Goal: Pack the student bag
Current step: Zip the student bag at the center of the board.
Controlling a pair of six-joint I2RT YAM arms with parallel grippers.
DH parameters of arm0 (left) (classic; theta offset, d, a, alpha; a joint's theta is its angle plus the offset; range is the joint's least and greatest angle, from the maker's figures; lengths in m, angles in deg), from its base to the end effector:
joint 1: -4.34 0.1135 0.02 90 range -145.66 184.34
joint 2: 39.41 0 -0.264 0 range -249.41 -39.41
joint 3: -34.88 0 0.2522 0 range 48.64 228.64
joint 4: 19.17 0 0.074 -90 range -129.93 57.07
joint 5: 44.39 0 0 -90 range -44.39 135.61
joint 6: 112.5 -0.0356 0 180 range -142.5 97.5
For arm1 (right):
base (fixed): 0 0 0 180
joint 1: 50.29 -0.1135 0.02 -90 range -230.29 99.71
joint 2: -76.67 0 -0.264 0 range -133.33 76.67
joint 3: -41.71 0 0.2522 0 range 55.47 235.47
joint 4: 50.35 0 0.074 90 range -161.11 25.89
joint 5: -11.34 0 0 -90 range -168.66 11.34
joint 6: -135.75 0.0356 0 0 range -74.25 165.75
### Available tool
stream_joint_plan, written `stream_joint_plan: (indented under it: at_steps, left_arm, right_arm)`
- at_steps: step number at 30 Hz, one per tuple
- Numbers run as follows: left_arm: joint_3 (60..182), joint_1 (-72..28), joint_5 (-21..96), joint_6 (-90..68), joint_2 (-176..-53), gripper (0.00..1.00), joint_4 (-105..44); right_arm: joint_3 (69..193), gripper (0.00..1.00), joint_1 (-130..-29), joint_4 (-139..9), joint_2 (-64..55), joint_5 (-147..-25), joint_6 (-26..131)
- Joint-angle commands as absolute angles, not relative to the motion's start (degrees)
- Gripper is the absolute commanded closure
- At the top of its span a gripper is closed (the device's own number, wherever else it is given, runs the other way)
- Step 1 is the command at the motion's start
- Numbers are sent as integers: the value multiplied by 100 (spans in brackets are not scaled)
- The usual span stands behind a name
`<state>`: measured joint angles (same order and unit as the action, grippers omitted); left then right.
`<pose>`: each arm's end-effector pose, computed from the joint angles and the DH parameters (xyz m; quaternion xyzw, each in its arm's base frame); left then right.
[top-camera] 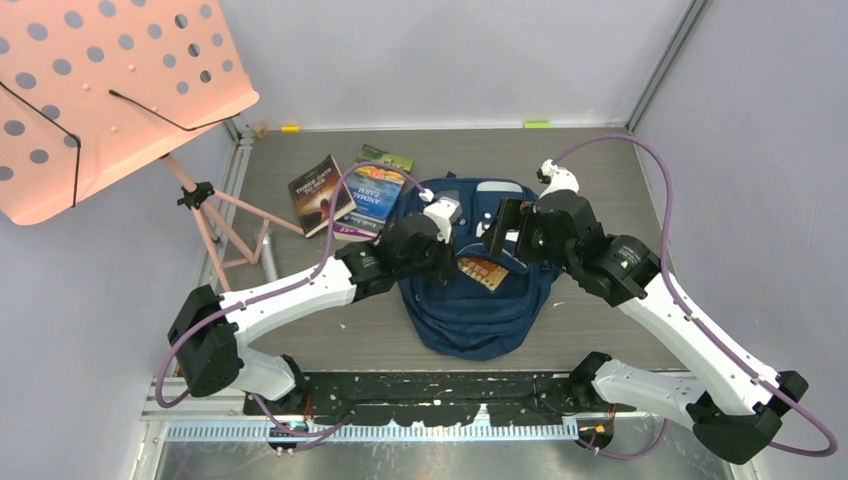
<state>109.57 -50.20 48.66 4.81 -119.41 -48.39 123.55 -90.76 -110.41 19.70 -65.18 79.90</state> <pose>0.1846 -0.2559 0.2881 0.1962 0.8628 -0.2870 0.3669 0.1527 0.1194 0.3783 0.0053 0.8833 0.1942 0.4267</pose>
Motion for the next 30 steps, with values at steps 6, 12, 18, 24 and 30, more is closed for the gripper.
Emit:
stream_joint_plan:
  at_steps: [6, 12, 18, 24, 30]
  left_arm:
    - [10555, -5063, 4396, -602, -10991, 16, -4040]
    - [9972, -4530, 4139, -1174, -10113, 5, -4641]
    - [9530, -3393, 3804, -905, -9866, 5, -4827]
    - [8979, -3139, 3584, -1370, -10031, 8, -4131]
    - [8809, -3125, 3241, -1406, -10472, 11, -3691]
  right_arm:
    - [11962, 5, -9063, -10378, 2158, -6653, 8688]
    - [11885, 5, -9233, -10332, 1829, -6997, 8229]
    - [11927, 3, -10223, -11277, 1362, -5002, 8696]
    - [11339, 0, -10192, -11614, 1865, -4082, 9865]
    - [10655, 0, -8781, -11452, 2383, -5148, 9822]
